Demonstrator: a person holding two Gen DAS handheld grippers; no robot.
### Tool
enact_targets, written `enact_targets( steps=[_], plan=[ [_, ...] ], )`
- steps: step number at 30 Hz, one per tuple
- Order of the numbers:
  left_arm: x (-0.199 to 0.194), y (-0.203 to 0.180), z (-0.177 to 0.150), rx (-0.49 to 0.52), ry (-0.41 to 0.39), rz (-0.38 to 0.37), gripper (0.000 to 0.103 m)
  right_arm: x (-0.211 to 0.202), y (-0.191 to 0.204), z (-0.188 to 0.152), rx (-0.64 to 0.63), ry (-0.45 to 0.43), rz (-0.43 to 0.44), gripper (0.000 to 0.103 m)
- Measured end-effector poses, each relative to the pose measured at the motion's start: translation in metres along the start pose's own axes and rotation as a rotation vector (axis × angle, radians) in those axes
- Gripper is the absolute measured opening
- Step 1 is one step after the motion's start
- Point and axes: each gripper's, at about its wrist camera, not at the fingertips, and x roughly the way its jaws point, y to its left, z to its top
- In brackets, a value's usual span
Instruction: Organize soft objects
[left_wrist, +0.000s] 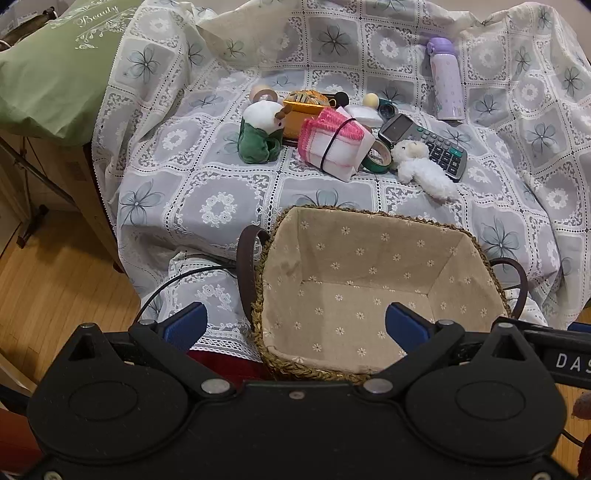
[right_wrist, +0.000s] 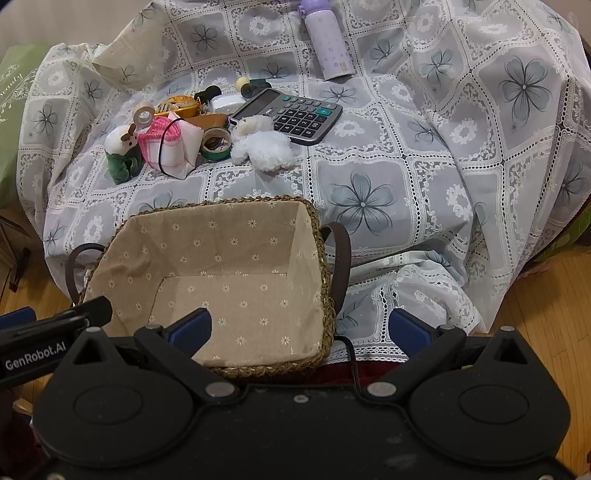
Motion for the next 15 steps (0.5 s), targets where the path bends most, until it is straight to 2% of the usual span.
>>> enact_targets(
  steps=[15],
  plan=[
    [-0.0003, 0.0000, -0.0001, 0.001, 0.004, -0.002, 0.100, 0.0005, -0.0007, 0.0007, 0.007, 0.002, -0.002, 0.102]
  ],
)
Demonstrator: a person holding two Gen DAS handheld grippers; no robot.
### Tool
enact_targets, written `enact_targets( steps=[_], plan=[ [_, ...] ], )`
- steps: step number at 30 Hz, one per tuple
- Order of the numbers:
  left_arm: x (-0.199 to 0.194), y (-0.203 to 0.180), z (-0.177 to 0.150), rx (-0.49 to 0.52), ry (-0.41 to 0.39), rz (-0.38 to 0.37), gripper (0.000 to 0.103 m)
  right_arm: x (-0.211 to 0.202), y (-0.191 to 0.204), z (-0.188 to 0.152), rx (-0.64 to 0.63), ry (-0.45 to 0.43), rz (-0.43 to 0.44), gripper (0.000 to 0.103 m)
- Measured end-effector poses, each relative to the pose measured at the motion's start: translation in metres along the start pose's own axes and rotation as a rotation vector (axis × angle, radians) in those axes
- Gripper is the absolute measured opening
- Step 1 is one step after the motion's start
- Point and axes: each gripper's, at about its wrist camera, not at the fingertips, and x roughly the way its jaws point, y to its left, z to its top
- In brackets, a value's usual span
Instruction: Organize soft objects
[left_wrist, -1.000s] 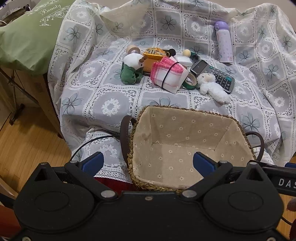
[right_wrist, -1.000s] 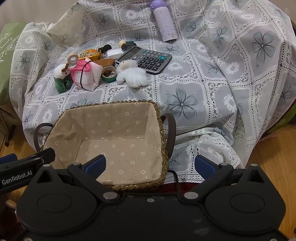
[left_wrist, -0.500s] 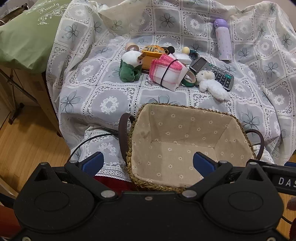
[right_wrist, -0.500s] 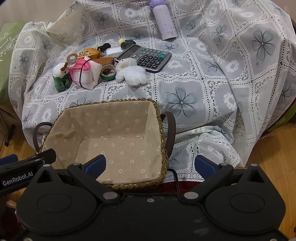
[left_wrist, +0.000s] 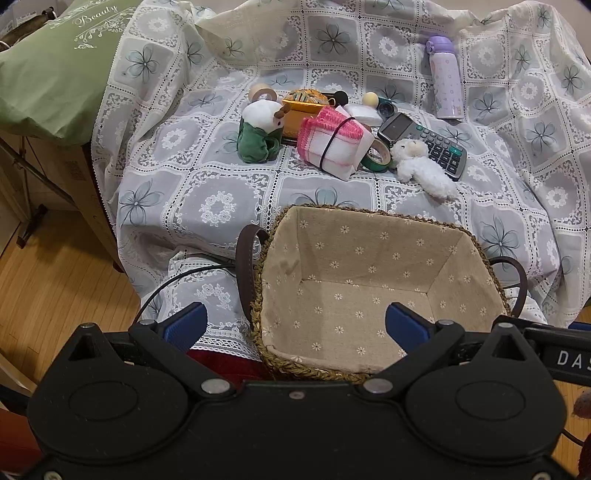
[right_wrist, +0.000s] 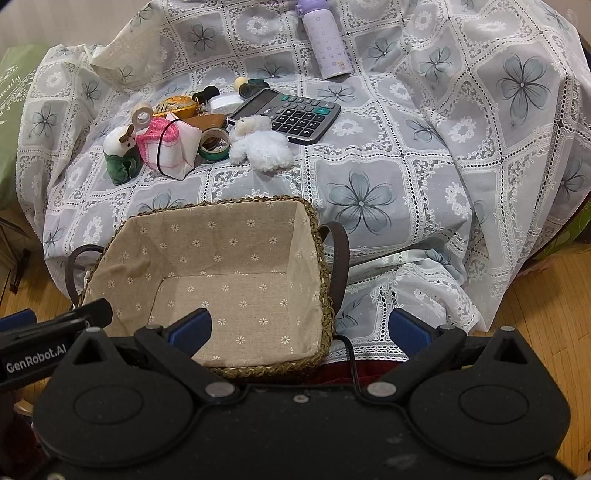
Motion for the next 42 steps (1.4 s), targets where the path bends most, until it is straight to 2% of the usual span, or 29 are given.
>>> enact_targets(
  steps=[34, 42],
  plan=[
    [-0.0005, 0.0000, -0.0008, -0.005, -0.003, -0.005, 0.100, 0.0000, -0.0021, -0.0009, 0.015, -0.003, 0.000, 0.102],
    [-0.0028, 0.0037, 0.0016, 0.020, -0.067, -0.002, 0.100, -0.0087, -0.0071, 0.0027, 0.016, -0.122, -0.055, 0.102]
  ],
)
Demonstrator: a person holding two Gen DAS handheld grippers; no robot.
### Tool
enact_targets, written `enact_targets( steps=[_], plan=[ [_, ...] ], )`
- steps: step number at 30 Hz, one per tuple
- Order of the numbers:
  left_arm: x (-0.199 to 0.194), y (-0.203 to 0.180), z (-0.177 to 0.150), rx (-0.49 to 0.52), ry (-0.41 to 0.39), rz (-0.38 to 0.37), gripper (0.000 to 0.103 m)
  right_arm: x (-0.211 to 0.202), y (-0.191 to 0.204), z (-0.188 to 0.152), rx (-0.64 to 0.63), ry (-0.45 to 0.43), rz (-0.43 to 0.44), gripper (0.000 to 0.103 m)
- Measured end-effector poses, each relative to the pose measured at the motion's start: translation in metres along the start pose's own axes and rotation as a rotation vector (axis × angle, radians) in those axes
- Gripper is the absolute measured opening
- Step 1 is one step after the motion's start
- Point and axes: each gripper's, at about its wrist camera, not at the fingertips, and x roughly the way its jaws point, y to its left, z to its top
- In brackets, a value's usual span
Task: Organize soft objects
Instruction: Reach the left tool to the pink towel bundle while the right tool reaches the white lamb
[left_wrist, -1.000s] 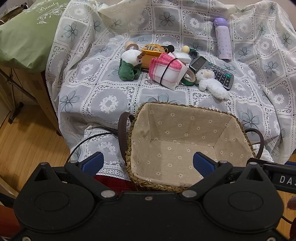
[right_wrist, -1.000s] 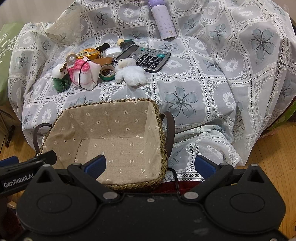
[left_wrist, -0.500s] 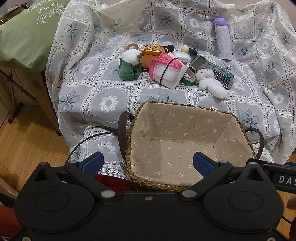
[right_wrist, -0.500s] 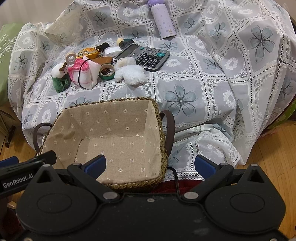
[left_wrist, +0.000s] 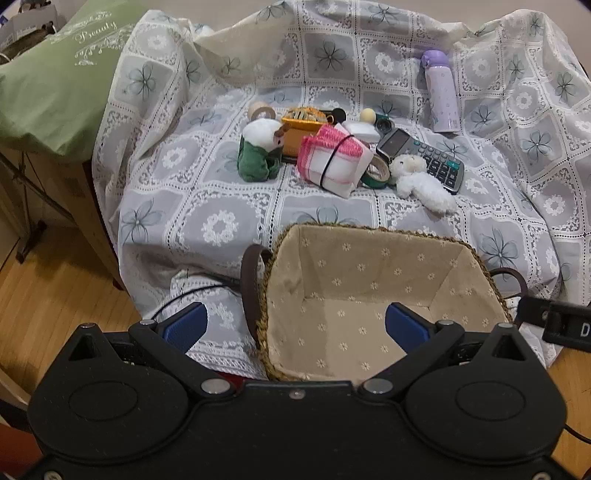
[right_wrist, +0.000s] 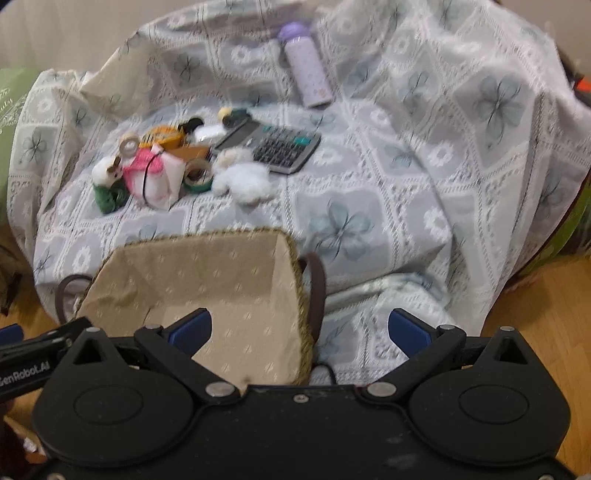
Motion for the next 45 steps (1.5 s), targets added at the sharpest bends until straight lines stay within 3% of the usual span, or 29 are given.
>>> enact_targets(
  steps=[4, 12, 17, 22, 29, 34, 42, 45],
  plan=[
    [0.002, 0.002, 0.003, -0.011, -0.012, 0.005, 0.100, -0.002, 0.009, 0.002, -0.082, -0.099, -0.068, 0.102],
    [0.013, -0.002, 0.008, 0.002, 0.018, 0.001, 0.099, -0.008, 0.021, 0.020, -0.097, -0.243, -0.055, 0.102],
    [0.018, 0.001, 0.017, -0.010, 0.030, 0.003, 0.099, 0.008, 0.021, 0.038, -0.058, -0.182, 0.026, 0.098],
    [0.017, 0.010, 0.032, -0.058, -0.018, 0.017, 0.099, 0.026, 0.020, 0.048, -0.020, -0.133, 0.044, 0.097],
    [0.038, 0.013, 0.062, -0.020, -0.032, 0.059, 0.099, 0.054, 0.020, 0.070, 0.012, -0.063, 0.128, 0.097],
    [0.064, 0.015, 0.084, -0.019, 0.009, 0.018, 0.099, 0.072, 0.021, 0.086, 0.031, -0.045, 0.152, 0.097],
    [0.108, 0.001, 0.111, 0.061, 0.070, -0.054, 0.099, 0.107, 0.019, 0.102, 0.067, 0.010, 0.140, 0.098],
    [0.123, -0.007, 0.118, 0.103, 0.084, -0.048, 0.099, 0.119, 0.018, 0.104, 0.077, 0.033, 0.133, 0.098]
  ],
)
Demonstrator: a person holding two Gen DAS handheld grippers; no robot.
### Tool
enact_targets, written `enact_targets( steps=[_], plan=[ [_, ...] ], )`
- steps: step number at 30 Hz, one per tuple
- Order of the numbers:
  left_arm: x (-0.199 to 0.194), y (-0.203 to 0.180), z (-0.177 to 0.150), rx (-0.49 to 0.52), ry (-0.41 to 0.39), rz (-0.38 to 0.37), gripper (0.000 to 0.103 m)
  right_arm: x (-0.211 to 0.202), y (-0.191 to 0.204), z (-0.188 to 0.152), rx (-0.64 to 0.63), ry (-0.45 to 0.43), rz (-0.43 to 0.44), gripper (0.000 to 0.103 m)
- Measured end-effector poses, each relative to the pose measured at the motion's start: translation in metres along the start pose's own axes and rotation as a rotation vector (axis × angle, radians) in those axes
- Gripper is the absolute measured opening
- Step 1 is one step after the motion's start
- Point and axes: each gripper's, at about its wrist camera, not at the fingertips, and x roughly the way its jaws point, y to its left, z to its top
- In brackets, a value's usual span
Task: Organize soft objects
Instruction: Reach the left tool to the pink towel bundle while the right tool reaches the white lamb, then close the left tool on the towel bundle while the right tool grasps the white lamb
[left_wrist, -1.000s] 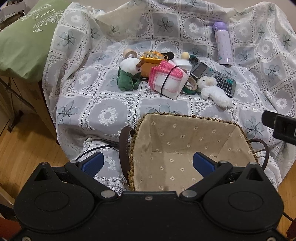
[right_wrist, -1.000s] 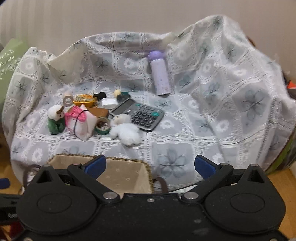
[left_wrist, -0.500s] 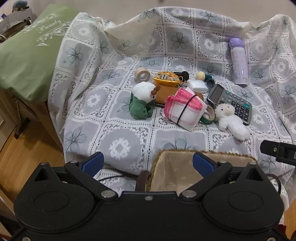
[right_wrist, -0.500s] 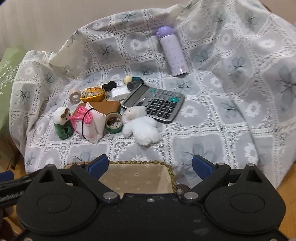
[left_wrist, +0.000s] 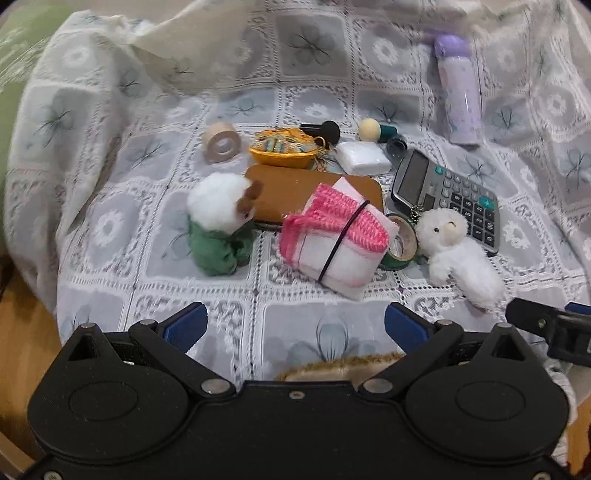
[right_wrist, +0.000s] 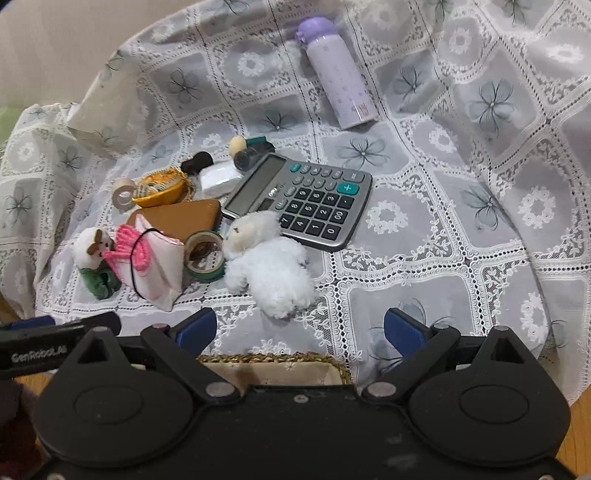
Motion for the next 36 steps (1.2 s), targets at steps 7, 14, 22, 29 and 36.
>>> enact_targets(
  steps=[7, 14, 22, 29, 36],
  plan=[
    [0.029, -0.013, 0.023, 0.063, -0.005, -0.013, 0.099, 0.021, -0.008, 0.004, 0.033, 0.038, -0.011, 0.098],
    [0.052, -0.021, 0.035, 0.099, 0.000, -0.010, 0.099, 0.030, -0.012, 0.012, 0.013, 0.003, -0.053, 0.103],
    [0.067, -0.021, 0.037, 0.095, 0.023, -0.019, 0.100, 0.049, -0.016, 0.024, -0.006, 0.045, -0.056, 0.103],
    [0.080, -0.021, 0.044, 0.076, 0.013, -0.049, 0.100, 0.058, -0.005, 0.022, -0.038, 0.065, -0.028, 0.103],
    [0.075, -0.008, 0.046, 0.009, 0.027, -0.138, 0.082, 0.066, 0.011, 0.022, -0.093, 0.065, -0.023, 0.103]
  ],
)
